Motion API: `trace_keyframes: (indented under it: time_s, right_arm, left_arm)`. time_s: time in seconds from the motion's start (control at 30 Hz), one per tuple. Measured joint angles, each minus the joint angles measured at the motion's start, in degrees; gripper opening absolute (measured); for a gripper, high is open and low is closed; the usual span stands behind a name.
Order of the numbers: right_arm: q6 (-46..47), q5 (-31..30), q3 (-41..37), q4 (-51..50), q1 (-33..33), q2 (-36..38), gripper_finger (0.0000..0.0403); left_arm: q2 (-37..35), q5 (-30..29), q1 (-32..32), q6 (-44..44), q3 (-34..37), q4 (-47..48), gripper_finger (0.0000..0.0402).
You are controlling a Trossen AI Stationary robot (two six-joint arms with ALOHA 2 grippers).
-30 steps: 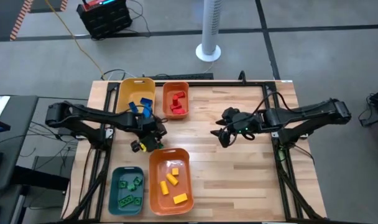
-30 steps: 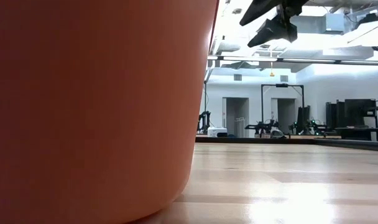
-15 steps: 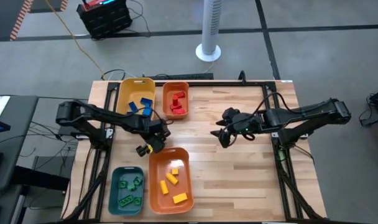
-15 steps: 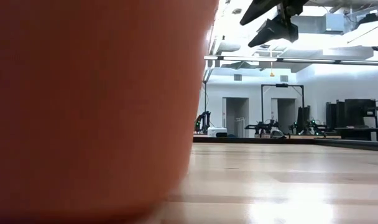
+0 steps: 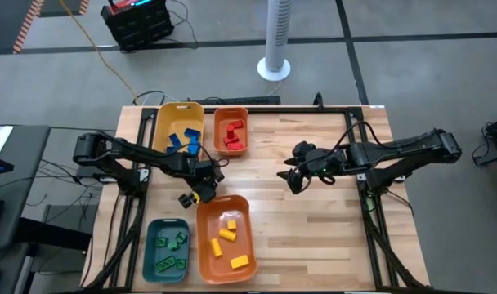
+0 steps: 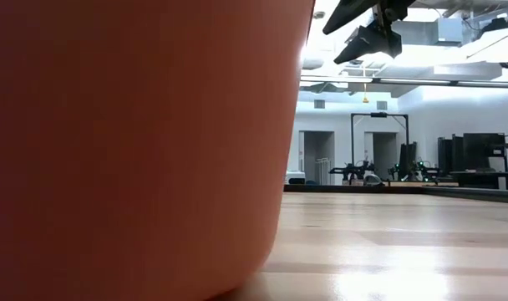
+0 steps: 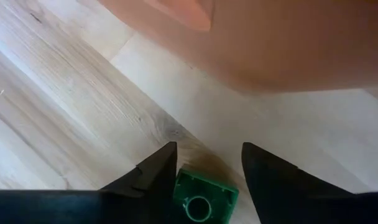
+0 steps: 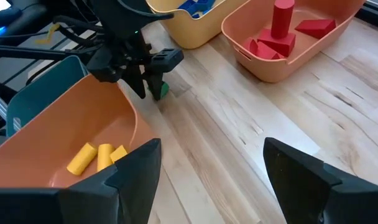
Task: Sort blocks
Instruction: Put the green game piece into the blue bin
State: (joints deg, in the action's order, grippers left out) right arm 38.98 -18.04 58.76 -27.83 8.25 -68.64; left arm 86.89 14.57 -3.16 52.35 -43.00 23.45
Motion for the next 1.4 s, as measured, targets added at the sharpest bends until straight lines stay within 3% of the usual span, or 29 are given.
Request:
trace_keyframes:
  time_s: [0.2,0.5,0.83,1.07,1.23,1.4]
  right_arm:
    - [0.02,0.00,0.00,0.00,0.00,0.00,0.0291]
    - [0.51,0.00,0.00,0.00,0.00,0.00,0.0291]
    - [1.70,0.00,0.00,0.50,-0.15,0.00,0.0291]
    - [1.68,-0.01,0.00,0.70,-0.15,0.00,0.0291]
    - [2.17,-0.01,0.00,0.71,-0.13,0.00,0.0291]
    - [3.02,-0.02,0.00,0.68,-0.09,0.00,0.0291]
  left_arm:
    - [-0.07,-0.87,-0.02,0.07,0.00,0.47,0.0122]
    - [-1.70,-2.03,-0.35,1.26,0.00,6.25,0.0009]
    - [-10.21,-2.65,-0.62,0.53,0.11,8.09,0.0002]
    - [-11.07,-3.80,-4.26,-6.18,0.11,13.50,0.0045]
    - [-10.80,0.30,-6.38,-9.21,0.22,15.33,0.0133]
    - [-10.80,-0.86,-6.47,-8.70,0.24,15.07,0.0229]
